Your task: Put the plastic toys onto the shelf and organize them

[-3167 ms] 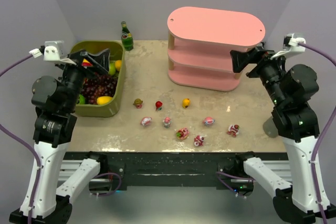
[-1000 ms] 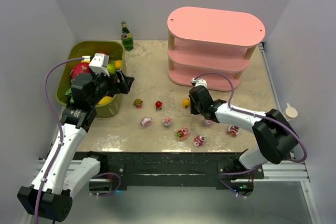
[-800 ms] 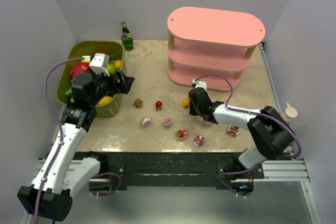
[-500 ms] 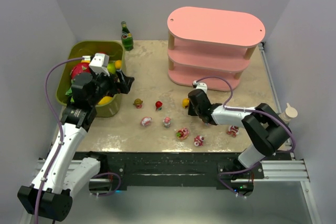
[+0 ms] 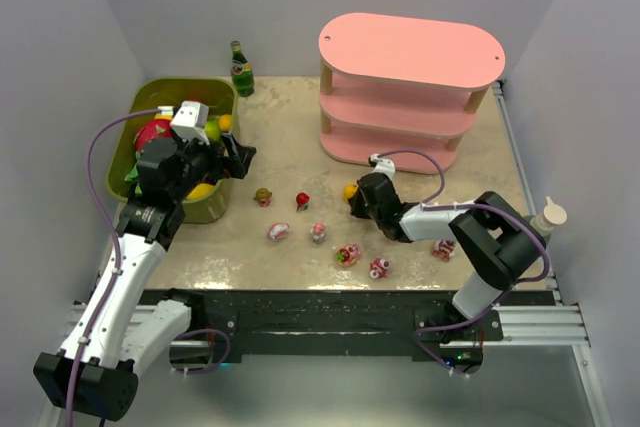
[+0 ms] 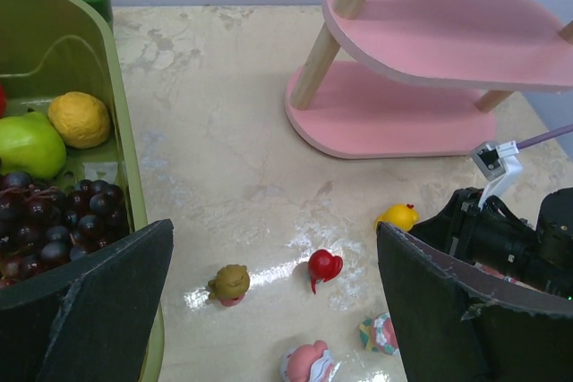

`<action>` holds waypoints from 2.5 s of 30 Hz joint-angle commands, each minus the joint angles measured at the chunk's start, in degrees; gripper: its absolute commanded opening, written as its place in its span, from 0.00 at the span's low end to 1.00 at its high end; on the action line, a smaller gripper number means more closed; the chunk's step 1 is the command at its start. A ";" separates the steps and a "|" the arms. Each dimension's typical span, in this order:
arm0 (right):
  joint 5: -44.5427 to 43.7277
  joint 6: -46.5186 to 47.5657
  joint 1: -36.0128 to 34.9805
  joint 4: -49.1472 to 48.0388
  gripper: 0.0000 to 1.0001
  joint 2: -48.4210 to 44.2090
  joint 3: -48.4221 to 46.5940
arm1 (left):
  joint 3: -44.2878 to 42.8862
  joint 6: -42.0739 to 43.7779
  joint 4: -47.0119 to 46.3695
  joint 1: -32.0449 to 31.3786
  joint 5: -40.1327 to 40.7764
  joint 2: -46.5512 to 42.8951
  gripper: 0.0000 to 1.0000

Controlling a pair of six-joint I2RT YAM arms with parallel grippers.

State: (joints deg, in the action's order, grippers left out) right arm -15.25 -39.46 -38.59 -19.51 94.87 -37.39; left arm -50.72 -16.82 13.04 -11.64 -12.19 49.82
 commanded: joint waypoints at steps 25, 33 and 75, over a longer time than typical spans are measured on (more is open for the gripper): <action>-4.71 18.10 -2.46 11.34 0.82 -8.13 -6.73 | 0.18 1.26 0.23 0.30 0.67 0.45 0.99; 1.17 24.87 0.35 5.99 0.75 -5.05 -8.32 | 0.27 1.09 0.23 0.30 0.67 0.89 1.00; 13.83 36.02 2.55 4.47 0.80 -2.67 -8.23 | 0.27 1.70 0.76 0.30 1.20 0.80 0.99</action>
State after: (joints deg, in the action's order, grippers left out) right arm -2.22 -7.20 -36.25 -14.50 95.81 -44.97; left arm -50.72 -16.67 14.72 -11.64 -11.09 51.00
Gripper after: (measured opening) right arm 0.794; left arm 0.994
